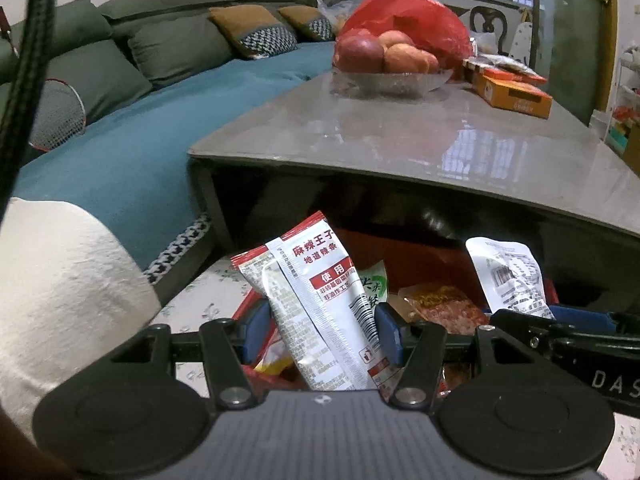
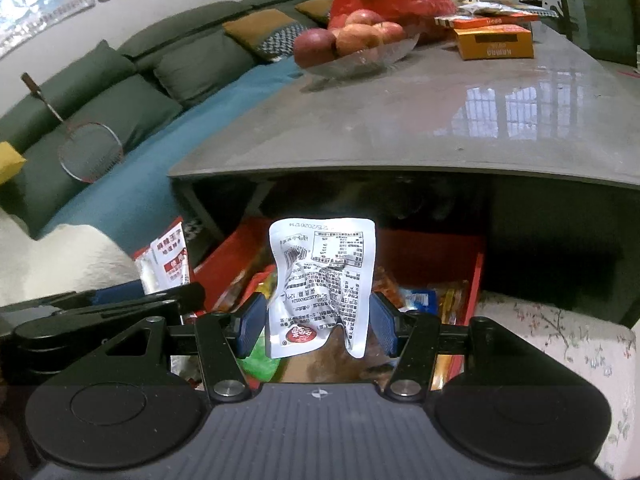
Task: Organize snacks
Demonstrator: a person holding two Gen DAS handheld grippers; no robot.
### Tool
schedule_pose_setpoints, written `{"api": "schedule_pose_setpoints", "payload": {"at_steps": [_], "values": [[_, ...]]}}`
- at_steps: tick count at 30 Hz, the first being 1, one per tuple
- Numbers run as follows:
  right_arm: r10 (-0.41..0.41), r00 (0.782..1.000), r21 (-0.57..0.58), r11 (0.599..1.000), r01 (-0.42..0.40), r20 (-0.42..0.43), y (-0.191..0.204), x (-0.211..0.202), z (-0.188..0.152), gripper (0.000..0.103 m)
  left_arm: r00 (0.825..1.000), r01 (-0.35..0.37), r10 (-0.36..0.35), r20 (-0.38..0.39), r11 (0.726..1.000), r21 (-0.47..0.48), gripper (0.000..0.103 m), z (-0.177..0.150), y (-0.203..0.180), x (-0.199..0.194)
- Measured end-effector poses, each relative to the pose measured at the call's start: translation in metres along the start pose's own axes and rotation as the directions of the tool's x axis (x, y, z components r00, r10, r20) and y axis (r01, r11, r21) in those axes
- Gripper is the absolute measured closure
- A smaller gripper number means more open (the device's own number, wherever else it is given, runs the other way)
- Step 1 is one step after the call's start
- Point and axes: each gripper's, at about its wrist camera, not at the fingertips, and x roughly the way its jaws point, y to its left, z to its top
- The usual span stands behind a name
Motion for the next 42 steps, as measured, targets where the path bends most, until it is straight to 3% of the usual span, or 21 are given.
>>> {"api": "schedule_pose_setpoints", "payload": {"at_steps": [11, 19, 25, 32, 34, 42], "values": [[-0.076, 0.995, -0.032, 0.997, 0.074, -0.069, -0.006, 0.038, -0.002, 0.037, 0.999, 0.03, -0.03, -0.027, 1.0, 0.009, 0.053, 0.011, -0.003, 0.044], [-0.086, 0.992, -0.042, 0.996, 0.082, -0.088, -0.007, 0.033, -0.008, 0.032, 0.997, 0.04, -0.038, -0.06, 0.999, 0.026, 0.053, 0.006, -0.009, 0.054], [-0.081, 0.995, -0.033, 0.996, 0.08, -0.06, -0.01, 0.021, -0.007, 0.029, 0.998, 0.054, -0.054, -0.014, 0.999, -0.005, 0.047, 0.017, -0.002, 0.043], [-0.064, 0.997, -0.022, 0.998, 0.063, -0.03, -0.007, 0.005, -0.005, 0.029, 0.999, 0.014, -0.014, -0.031, 1.0, 0.0, 0.044, 0.013, 0.006, 0.025], [-0.058, 0.998, -0.036, 0.998, 0.058, -0.012, 0.0, -0.003, -0.006, 0.024, 0.999, 0.004, -0.003, -0.037, 1.0, 0.01, 0.042, 0.007, 0.006, 0.014], [-0.034, 0.999, -0.062, 0.997, 0.036, 0.03, 0.023, -0.044, -0.025, 0.022, 1.0, -0.013, 0.013, -0.008, 1.0, -0.023, 0.022, -0.024, 0.023, -0.049]]}}
